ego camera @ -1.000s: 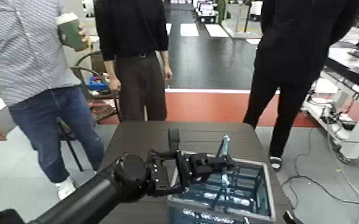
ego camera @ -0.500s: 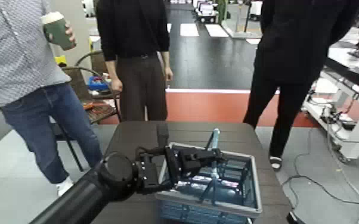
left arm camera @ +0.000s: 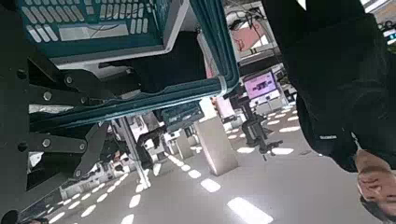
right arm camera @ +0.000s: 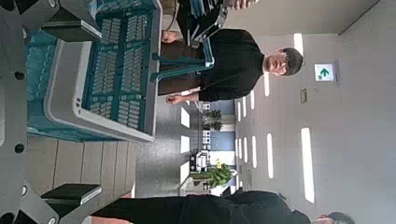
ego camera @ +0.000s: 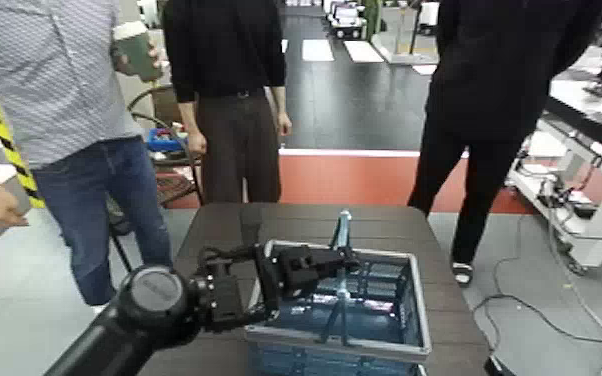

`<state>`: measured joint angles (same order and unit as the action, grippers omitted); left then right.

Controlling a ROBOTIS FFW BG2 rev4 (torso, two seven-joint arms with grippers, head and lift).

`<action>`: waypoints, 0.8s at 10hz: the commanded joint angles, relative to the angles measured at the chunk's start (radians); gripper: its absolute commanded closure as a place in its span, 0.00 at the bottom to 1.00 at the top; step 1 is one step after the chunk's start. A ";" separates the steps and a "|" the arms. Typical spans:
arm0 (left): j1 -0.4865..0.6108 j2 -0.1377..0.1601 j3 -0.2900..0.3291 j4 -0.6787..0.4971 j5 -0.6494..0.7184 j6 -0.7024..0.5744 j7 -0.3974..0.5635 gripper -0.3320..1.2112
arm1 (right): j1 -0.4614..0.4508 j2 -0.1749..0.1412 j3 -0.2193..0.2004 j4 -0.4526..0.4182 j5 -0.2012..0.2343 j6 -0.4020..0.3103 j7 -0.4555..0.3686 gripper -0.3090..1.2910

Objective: Grasp the handle of the crate.

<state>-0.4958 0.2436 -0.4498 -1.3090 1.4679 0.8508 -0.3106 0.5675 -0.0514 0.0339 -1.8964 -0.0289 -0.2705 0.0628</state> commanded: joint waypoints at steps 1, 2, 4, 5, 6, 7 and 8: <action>0.094 0.011 0.077 -0.104 0.002 0.037 0.038 0.99 | 0.000 0.002 0.003 -0.004 0.004 -0.010 -0.024 0.29; 0.120 0.010 0.095 -0.133 0.011 0.050 0.051 0.99 | 0.000 0.002 0.009 -0.004 0.007 -0.013 -0.047 0.29; 0.181 0.013 0.129 -0.197 0.046 0.074 0.076 0.99 | -0.006 0.002 0.023 -0.004 0.014 -0.016 -0.086 0.29; 0.218 0.017 0.145 -0.228 0.086 0.082 0.099 0.99 | -0.009 0.004 0.024 -0.003 0.014 -0.018 -0.093 0.29; 0.256 0.023 0.164 -0.256 0.124 0.089 0.133 0.99 | -0.011 0.004 0.027 0.000 0.014 -0.019 -0.098 0.29; 0.283 0.037 0.166 -0.260 0.163 0.102 0.140 0.99 | -0.015 0.002 0.029 0.004 0.014 -0.021 -0.098 0.29; 0.306 0.046 0.180 -0.283 0.184 0.109 0.166 0.99 | -0.017 0.002 0.027 0.004 0.014 -0.021 -0.098 0.29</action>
<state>-0.2060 0.2838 -0.2779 -1.5792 1.6361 0.9546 -0.1476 0.5516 -0.0485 0.0621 -1.8935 -0.0153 -0.2913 -0.0354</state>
